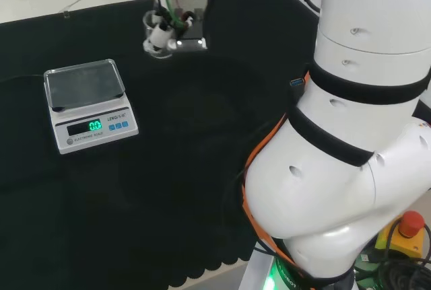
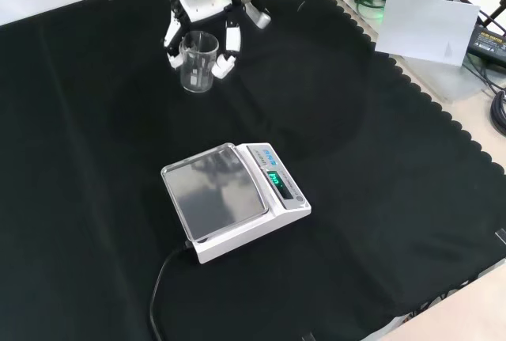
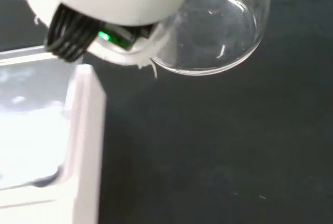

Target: Put the beaker on the electronic balance.

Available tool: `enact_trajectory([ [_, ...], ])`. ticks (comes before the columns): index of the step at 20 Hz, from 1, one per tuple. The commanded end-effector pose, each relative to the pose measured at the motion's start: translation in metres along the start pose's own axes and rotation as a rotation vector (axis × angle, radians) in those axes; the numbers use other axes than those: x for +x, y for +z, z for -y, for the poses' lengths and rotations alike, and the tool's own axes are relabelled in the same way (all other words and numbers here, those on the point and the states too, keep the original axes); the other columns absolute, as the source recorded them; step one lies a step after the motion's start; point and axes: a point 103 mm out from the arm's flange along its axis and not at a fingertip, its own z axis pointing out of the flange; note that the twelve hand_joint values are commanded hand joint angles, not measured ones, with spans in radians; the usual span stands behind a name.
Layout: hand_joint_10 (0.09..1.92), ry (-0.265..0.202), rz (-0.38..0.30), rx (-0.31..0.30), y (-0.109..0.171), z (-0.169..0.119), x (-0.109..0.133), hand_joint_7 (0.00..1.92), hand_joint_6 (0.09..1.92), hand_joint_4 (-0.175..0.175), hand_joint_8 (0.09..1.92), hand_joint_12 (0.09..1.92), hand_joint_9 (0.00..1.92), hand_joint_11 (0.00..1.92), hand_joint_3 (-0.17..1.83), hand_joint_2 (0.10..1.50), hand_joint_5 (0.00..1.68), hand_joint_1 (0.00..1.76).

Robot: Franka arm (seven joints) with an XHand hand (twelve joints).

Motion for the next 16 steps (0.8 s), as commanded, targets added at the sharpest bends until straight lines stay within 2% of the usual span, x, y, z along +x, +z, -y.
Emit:
enact_trajectory([
  [1,0.34,-0.165,-0.002,0.021,0.004,-0.004,0.081,1.17,0.96,-0.097,0.68,0.98,1.41,1.2,0.75,0.49,0.9,1.19],
  [2,0.34,-0.174,-0.003,0.024,0.004,-0.002,0.081,1.17,0.95,-0.097,0.68,0.98,1.41,1.2,0.75,0.49,0.91,1.19],
  [7,0.34,-0.213,0.043,0.058,0.021,-0.015,0.14,1.17,0.95,-0.099,0.67,0.98,1.42,1.21,0.75,0.49,0.91,1.19],
  [11,0.34,-0.203,0.072,0.066,0.031,-0.024,0.173,1.17,0.95,-0.101,0.67,0.97,1.42,1.21,0.75,0.49,0.92,1.19],
  [13,0.34,-0.22,0.084,0.078,0.038,-0.031,0.19,1.17,0.95,-0.103,0.67,0.97,1.42,1.21,0.75,0.49,0.92,1.19],
  [15,0.33,-0.245,0.089,0.088,0.046,-0.036,0.196,1.17,0.95,-0.104,0.67,0.97,1.42,1.21,0.76,0.49,0.92,1.19],
  [16,0.33,-0.254,0.087,0.093,0.048,-0.037,0.191,1.17,0.95,-0.104,0.67,0.97,1.42,1.21,0.76,0.49,0.92,1.19],
])
